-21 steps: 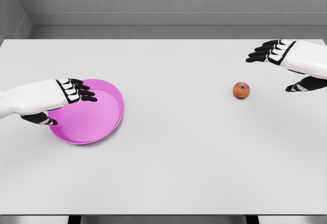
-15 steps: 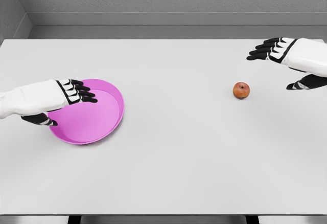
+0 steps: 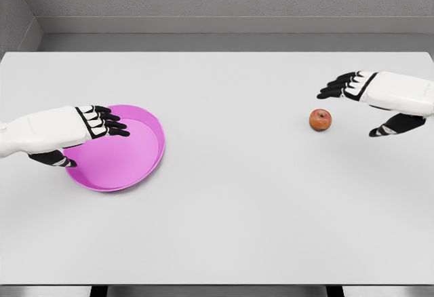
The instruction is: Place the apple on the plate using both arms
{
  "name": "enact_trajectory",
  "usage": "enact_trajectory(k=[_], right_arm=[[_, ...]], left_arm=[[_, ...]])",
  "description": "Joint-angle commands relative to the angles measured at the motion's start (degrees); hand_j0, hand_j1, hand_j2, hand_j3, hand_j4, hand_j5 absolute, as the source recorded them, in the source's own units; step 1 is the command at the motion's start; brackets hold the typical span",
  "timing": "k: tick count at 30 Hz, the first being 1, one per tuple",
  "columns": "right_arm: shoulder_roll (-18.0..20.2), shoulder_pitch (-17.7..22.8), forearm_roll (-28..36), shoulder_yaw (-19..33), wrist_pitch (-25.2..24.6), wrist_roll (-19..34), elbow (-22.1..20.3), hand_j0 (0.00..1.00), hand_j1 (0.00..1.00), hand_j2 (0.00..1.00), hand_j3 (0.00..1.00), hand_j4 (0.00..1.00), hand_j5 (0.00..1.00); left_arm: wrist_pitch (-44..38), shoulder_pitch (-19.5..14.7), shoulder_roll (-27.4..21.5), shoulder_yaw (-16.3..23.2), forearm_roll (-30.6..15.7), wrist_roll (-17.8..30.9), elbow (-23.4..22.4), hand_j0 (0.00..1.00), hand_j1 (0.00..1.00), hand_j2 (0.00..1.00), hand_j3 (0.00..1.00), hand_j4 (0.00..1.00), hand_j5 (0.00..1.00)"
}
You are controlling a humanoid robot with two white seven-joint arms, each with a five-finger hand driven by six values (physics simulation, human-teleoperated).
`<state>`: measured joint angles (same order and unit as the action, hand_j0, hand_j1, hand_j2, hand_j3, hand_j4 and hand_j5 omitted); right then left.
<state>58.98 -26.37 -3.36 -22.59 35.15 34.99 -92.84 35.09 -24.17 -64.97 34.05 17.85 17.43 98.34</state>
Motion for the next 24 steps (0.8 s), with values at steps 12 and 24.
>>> enact_trajectory(k=[12,24], right_arm=[[-0.3,-1.1,1.0,-2.8,-0.1,0.0,4.2,1.0,1.0,1.0,1.0,1.0,1.0],[-2.5,-6.8,1.0,-7.2,-2.5,0.0,7.5,1.0,1.0,1.0,1.0,1.0,1.0]], left_arm=[[-0.1,0.0,-0.1,0.0,-0.4,0.0,0.0,1.0,1.0,1.0,1.0,1.0,1.0],[-0.1,-0.1,-0.1,0.0,-0.4,0.0,0.0,1.0,1.0,1.0,1.0,1.0,1.0]])
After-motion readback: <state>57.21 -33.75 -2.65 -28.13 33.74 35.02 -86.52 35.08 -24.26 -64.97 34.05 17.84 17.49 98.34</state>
